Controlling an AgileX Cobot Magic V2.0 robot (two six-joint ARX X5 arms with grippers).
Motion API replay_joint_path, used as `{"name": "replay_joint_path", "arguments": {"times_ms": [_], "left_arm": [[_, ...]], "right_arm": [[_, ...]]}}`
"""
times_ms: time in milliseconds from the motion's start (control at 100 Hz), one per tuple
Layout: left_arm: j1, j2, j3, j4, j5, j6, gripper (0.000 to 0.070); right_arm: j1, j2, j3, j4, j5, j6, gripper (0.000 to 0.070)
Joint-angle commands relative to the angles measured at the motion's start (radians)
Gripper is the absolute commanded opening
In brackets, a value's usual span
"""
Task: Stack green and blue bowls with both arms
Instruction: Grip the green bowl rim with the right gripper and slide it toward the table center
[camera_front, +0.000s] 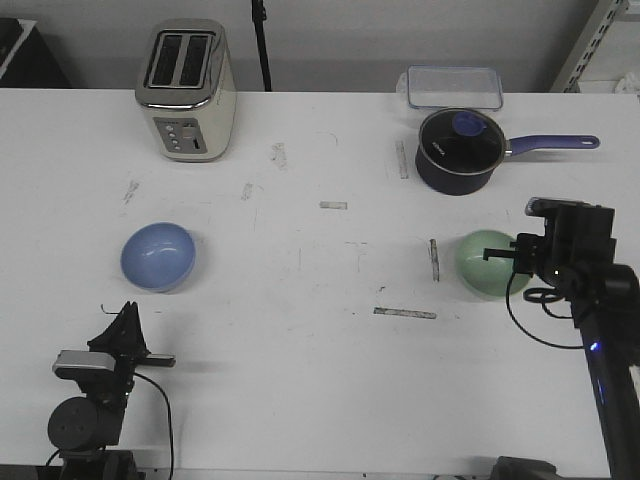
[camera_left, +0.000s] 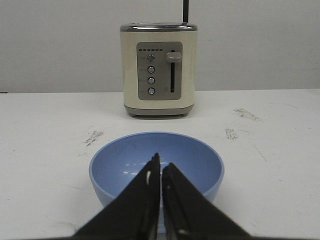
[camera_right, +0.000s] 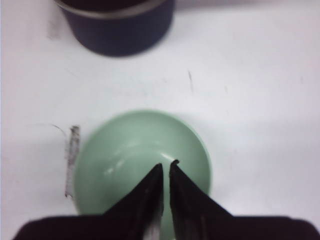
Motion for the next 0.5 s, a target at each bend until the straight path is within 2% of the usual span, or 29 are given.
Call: {"name": "replay_joint_path", "arguments": {"times_ms": [0,160,220,300,350,490], "left_arm": [[0.001,-0.002,-0.022,0.011,-0.002,0.005,0.0001],[0.001,-0.002,-0.022,0.012,-0.002,0.005,0.0001],[0.001,-0.002,-0.022,0.012,-0.002,0.005,0.0001],[0.001,-0.002,-0.022,0.012,-0.002,0.005,0.0001],[0.001,-0.002,-0.022,0.012,-0.002,0.005,0.0001],[0.001,-0.002,-0.022,0.012,-0.002,0.005,0.0001]], "right_arm": [[-0.023,0.056,0.067,-0.048,-0.019,0.057,0.0015],[-0.095,0.152,0.151,-0.122,-0.124,0.061,0.0036],[-0.118,0.172,0.153,-0.121,-0.18,0.061,0.0125],[-0.149,0.198,0.153,-0.131,-0.24,0.061,0.0303],[-0.166,0.211,0.153,-0.14,-0.265,0.058,0.0386],[-0.19,0.24,0.152,-0.142,-0.28,0.038,0.0407]]}}
